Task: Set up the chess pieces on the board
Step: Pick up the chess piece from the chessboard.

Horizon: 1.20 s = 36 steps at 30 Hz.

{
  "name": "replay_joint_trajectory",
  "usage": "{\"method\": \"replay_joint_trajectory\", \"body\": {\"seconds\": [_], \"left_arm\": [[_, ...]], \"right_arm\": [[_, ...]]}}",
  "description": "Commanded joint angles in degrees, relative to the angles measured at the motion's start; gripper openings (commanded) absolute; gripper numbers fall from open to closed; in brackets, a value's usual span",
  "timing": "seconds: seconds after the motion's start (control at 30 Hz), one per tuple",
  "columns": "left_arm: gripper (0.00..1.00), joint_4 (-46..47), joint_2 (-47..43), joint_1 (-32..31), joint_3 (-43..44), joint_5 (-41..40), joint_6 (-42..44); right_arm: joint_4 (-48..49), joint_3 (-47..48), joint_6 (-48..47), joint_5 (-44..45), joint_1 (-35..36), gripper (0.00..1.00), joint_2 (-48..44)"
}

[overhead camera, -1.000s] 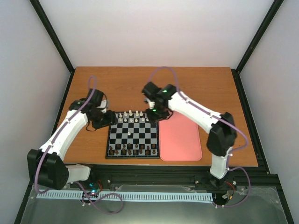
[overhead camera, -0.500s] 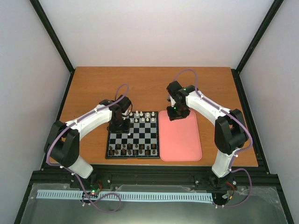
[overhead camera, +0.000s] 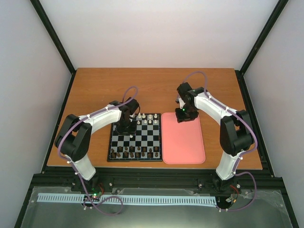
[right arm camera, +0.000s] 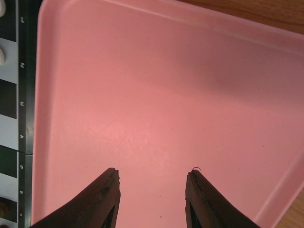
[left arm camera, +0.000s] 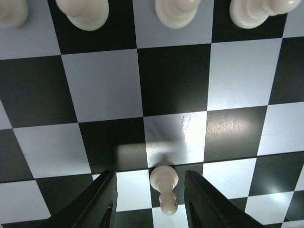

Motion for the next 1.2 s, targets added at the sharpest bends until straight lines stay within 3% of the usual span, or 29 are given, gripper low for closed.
{"method": "replay_joint_trajectory", "body": {"seconds": [0.0,0.27,0.37,0.87,1.17], "left_arm": [[0.41,1.92,1.44,-0.64,2.2,0.89,-1.03],[0.34,1.58,1.82,-0.64,2.35,1.42,-0.7],[0.25,1.22,1.44,-0.59,1.92,1.7,-0.68],[0.3,-0.2,-1.68,-0.62,-0.13,2.56,-0.07],[0.26,-0.02,-2.11,-0.64,-1.29,3.58,-0.24]], "right_arm": [[0.82,-1.23,-1.26,-1.05,-1.16,0.39,-1.35],[0.91,-1.45,-1.36,-1.21,-1.44,0.39,-0.74],[0.91,-1.46,-1.36,-1.12,-1.56,0.4,-0.37],[0.77,-2.13,-1.16,-0.16,-1.53,0.4,-0.43],[0.74,-2.05,-1.13,-0.06,-1.58,0.4,-0.3]]}}
